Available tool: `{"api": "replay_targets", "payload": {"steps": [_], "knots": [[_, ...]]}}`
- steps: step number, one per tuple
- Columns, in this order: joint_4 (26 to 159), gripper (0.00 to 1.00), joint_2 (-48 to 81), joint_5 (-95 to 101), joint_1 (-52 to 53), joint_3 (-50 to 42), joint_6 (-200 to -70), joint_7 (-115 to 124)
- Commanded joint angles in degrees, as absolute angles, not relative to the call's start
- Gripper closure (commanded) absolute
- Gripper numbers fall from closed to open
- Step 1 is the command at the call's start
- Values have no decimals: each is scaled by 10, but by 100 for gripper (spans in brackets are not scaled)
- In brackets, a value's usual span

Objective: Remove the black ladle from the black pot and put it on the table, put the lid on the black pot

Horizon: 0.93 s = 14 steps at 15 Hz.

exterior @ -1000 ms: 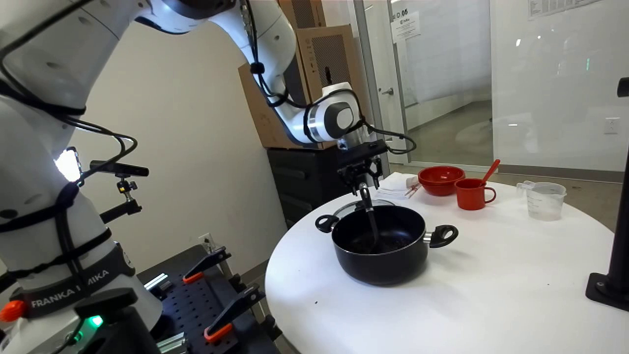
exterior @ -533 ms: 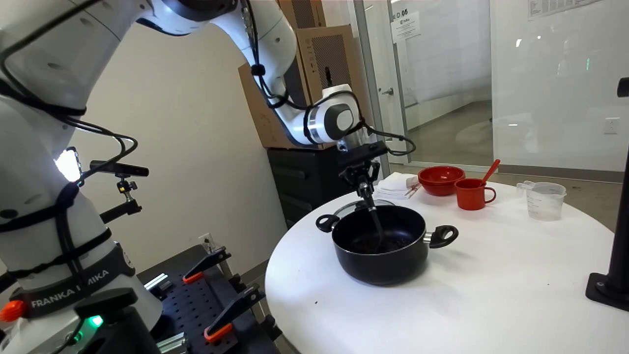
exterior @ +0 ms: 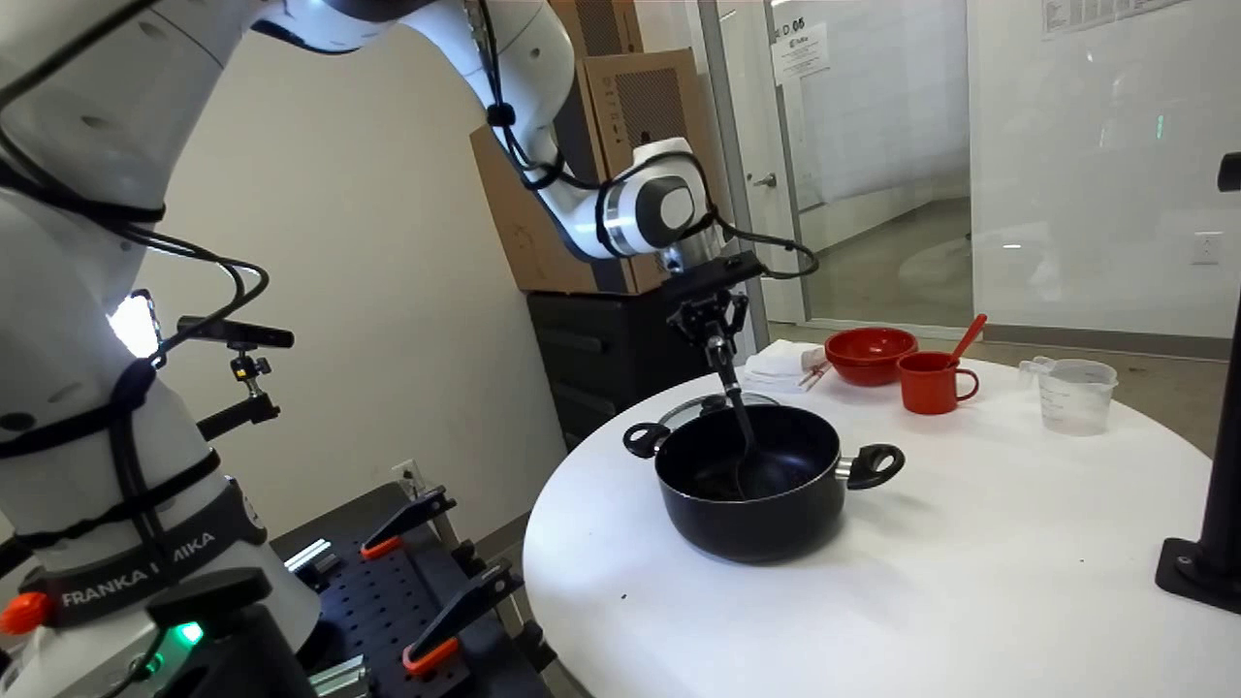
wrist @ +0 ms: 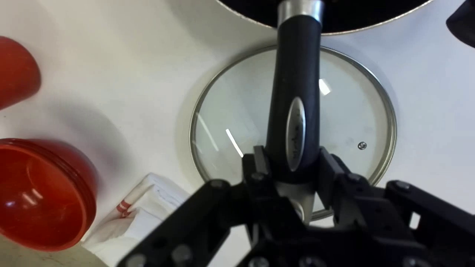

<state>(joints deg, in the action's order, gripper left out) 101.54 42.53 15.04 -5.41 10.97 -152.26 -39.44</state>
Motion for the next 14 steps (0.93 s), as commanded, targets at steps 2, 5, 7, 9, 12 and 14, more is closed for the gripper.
{"api": "replay_targets", "payload": {"steps": [2, 5, 7, 9, 12, 14], "knots": [[1035, 92, 351, 100, -74, 135, -1478, -419], [1047, 92, 315, 30, -113, 179, -1482, -491], [1050, 92, 294, -7, -125, 188, -1471, -523], [1048, 92, 272, -3, -113, 161, -1433, -530], [1033, 92, 256, 33, -91, 105, -1394, -508], [1022, 92, 251, 60, -80, 67, -1365, -491]]}}
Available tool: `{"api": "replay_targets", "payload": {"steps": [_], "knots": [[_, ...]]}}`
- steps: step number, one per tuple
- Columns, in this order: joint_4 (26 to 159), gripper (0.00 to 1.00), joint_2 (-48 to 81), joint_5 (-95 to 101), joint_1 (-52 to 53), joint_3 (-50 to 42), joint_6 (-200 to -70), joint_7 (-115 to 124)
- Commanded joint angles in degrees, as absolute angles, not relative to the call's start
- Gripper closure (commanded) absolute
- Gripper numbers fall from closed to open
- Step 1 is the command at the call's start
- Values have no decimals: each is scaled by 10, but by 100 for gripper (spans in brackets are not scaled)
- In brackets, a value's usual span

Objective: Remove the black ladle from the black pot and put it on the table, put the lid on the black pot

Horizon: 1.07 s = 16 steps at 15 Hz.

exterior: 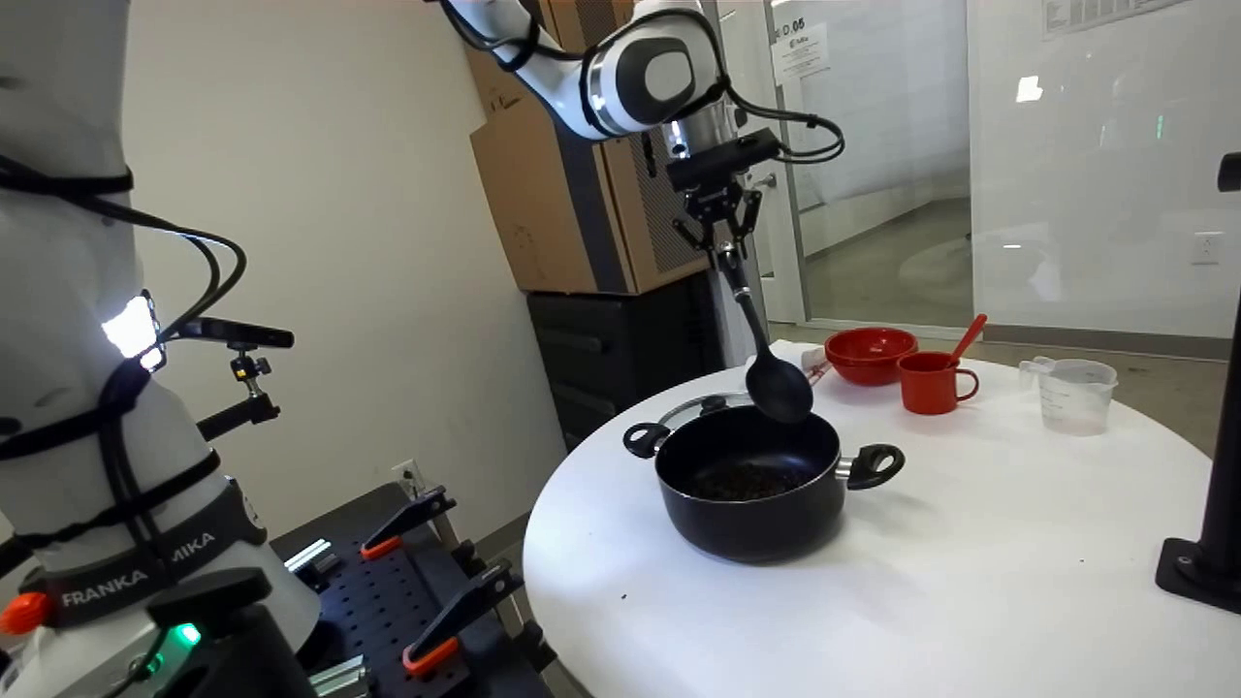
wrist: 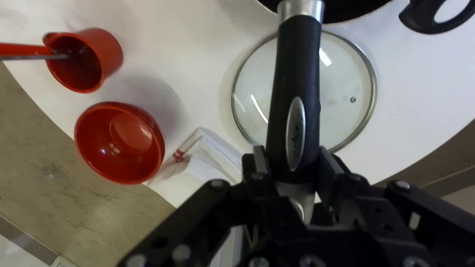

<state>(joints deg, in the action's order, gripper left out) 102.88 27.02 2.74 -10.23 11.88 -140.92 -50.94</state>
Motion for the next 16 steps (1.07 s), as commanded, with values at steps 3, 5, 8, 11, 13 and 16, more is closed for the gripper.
{"api": "replay_targets", "payload": {"steps": [3, 5, 8, 11, 13, 16], "knots": [[1005, 92, 255, 91, -79, 20, -1349, -466], [981, 92, 269, 84, -91, -5, -1359, -428], [927, 92, 297, 57, -123, -27, -1359, -402], [881, 92, 325, 54, -146, -53, -1361, -350], [865, 92, 344, 60, -157, -69, -1375, -304], [846, 92, 380, 68, -165, -90, -1404, -221]]}}
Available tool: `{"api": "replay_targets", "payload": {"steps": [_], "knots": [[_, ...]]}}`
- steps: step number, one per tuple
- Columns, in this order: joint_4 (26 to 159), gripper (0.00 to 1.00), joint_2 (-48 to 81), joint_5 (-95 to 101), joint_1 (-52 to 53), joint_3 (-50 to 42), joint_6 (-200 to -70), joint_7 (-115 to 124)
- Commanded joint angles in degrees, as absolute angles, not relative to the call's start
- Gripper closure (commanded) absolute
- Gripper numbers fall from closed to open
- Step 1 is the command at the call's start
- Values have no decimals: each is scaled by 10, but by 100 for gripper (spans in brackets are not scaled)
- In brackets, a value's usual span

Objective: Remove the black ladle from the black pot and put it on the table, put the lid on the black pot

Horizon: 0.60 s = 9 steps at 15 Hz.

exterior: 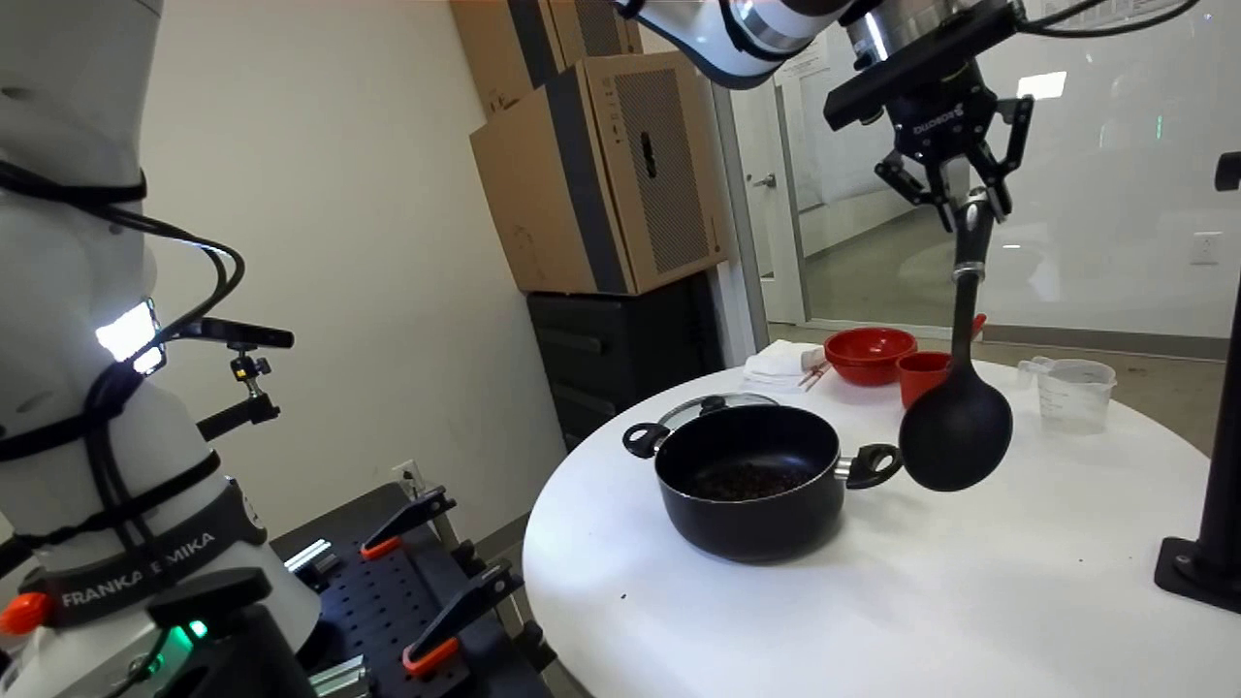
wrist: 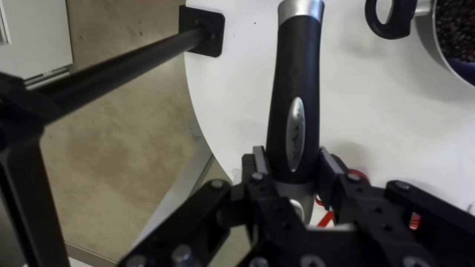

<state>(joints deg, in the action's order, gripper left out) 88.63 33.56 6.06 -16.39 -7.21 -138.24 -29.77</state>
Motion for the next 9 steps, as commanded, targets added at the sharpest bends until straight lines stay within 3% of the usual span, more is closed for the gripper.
{"api": "replay_targets", "payload": {"steps": [1, 9], "knots": [[842, 92, 390, 73, -163, -100, -1410, -190], [841, 92, 460, 94, -157, -129, -1430, -78]]}}
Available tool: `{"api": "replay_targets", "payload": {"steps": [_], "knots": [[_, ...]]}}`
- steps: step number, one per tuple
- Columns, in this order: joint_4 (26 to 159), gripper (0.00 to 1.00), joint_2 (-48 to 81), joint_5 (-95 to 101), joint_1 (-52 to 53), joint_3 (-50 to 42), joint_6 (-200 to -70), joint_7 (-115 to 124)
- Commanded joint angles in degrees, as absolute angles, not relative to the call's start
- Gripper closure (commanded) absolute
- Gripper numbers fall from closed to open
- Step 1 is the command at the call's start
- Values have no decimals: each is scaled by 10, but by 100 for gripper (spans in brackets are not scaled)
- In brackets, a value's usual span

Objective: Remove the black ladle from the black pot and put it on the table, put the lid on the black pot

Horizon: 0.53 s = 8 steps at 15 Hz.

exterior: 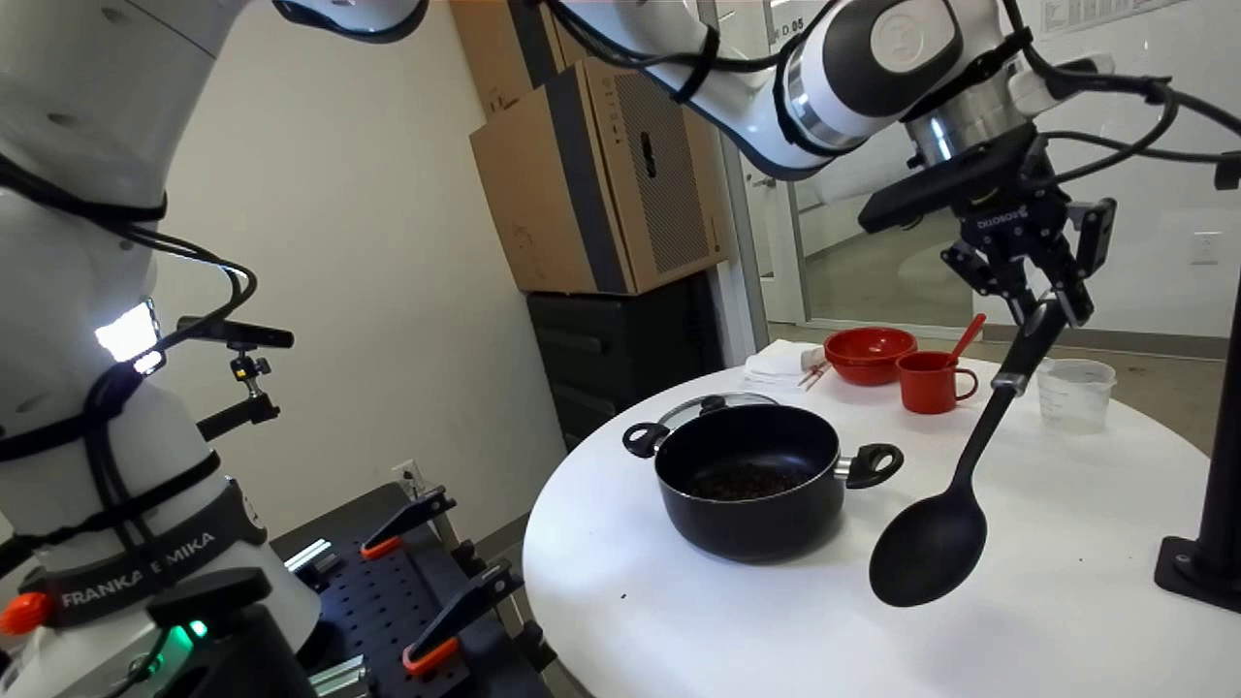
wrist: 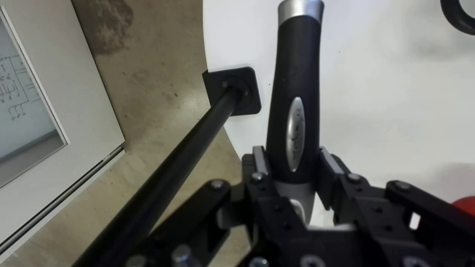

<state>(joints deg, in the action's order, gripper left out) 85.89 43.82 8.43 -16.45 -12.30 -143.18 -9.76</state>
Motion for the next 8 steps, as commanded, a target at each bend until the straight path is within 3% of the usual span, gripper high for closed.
{"api": "replay_targets", "payload": {"steps": [1, 8], "knots": [[842, 92, 464, 92, -158, -124, -1427, -82], [856, 92, 476, 80, -172, -81, -1440, -133]]}}
